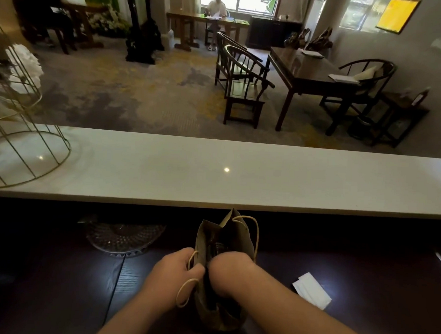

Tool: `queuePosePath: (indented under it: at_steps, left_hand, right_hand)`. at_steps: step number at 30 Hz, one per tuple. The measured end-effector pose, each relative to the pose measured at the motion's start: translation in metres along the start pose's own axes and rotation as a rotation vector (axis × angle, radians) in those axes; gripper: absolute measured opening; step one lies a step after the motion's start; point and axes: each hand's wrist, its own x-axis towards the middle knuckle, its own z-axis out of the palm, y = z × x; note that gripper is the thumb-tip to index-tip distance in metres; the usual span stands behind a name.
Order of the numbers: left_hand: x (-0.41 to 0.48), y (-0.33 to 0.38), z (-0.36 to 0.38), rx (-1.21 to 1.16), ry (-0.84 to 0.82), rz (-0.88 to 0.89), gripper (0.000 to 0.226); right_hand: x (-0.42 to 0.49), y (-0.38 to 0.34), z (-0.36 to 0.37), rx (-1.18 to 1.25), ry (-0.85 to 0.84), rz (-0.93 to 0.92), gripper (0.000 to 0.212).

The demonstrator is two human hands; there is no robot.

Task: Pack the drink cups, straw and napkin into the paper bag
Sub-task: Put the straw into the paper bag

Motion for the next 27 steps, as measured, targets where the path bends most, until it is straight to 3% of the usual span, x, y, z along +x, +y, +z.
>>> queuePosePath:
  at_steps: [6,11,14,18,20,22,27]
  left_hand:
    - [0.0,0.0,0.0,-0.008,0.003,0.013,0.034]
    - [0.0,0.0,0.002,-0.034,0.003,0.008,0.039]
    - [0.0,0.001,0.002,-0.023,0.003,0.004,0.038]
    - [0.001,0.001,0.002,0.003,-0.019,-0.003,0.026]
    - [0.001,0.002,0.001,0.002,-0.016,-0.001,0.016]
    - [0.002,0.002,0.002,-0.002,-0.007,-0.004,0.02]
    - [0.005,0.006,0.007,-0.015,-0.004,0.001,0.035]
  right_hand:
    - [0.039,0.014,0.004,0.096,0.005,0.057,0.042]
    - [0.045,0.024,0.009,0.167,0.009,0.096,0.041]
    - [0.031,0.022,-0.001,0.112,0.096,0.06,0.034]
    - [-0.018,0.014,-0.004,0.222,0.548,-0.078,0.017]
    - [-0.045,0.017,0.0,0.243,0.808,-0.155,0.02]
    - [-0.07,0.028,0.006,0.275,0.994,-0.206,0.022]
    - [-0.08,0.089,0.036,0.436,1.317,-0.09,0.012]
